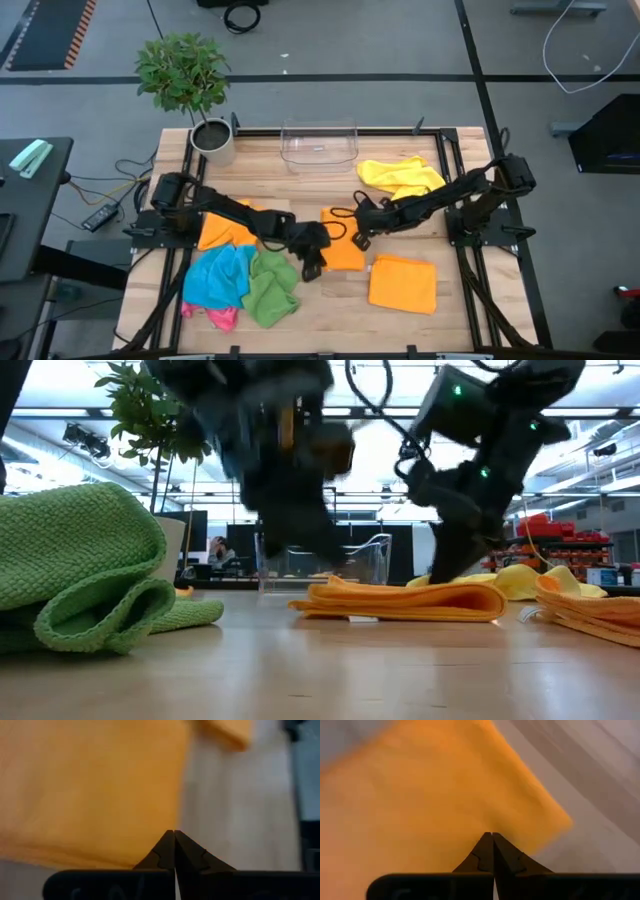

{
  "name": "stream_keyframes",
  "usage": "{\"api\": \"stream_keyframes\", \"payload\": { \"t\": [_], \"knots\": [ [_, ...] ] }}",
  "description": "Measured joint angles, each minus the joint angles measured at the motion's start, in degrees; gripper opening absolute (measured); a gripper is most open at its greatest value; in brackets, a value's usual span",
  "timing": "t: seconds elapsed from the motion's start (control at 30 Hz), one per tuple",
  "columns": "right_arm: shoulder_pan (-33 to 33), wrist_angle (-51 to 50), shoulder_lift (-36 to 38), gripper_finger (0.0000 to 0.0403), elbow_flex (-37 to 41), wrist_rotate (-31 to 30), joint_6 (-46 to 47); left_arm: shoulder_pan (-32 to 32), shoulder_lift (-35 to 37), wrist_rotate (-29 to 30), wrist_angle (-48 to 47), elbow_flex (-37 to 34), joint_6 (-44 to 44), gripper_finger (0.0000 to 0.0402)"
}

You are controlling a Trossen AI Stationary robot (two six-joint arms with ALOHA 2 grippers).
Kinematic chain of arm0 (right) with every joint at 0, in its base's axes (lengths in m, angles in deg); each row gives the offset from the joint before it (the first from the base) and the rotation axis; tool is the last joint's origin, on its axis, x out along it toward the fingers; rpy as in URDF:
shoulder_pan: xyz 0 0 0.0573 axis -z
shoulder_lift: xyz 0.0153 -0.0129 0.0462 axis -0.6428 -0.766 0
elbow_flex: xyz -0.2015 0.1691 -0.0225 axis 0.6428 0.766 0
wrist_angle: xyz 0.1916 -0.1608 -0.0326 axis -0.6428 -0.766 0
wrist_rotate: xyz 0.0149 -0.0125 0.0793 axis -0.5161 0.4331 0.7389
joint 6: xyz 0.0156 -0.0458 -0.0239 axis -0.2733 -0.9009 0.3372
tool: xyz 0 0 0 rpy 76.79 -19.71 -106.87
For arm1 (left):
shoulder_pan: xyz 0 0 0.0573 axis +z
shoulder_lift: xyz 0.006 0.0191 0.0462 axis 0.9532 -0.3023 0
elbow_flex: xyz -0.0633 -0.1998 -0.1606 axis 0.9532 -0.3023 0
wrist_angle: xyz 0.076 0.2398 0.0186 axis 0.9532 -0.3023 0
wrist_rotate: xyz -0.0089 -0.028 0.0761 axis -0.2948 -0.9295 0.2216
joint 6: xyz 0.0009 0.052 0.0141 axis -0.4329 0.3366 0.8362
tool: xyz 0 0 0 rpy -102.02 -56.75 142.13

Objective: Fold microfiber towels
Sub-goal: Fold the middle orange towel on the table

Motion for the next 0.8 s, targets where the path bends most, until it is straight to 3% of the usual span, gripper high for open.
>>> {"api": "stream_keyframes", "payload": {
  "t": [0.2, 0.43, 0.8],
  "knots": [
    [-6.77, 0.30, 1.93, 0.0001, -1.58, 0.08, 3.31, 3.94, 3.25, 9.46, -3.59, 3.40, 5.43, 0.0007],
    [-15.56, 5.17, -0.11, 0.0001, -1.57, -2.51, 9.72, 9.94, 0.52, 8.22, -6.69, 3.08, 9.05, 0.0008],
    [-18.20, 8.91, -6.39, 0.0001, -1.65, -4.02, 15.85, 14.60, -2.69, 7.06, -7.84, 3.11, 12.15, 0.0005]
  ]
}}
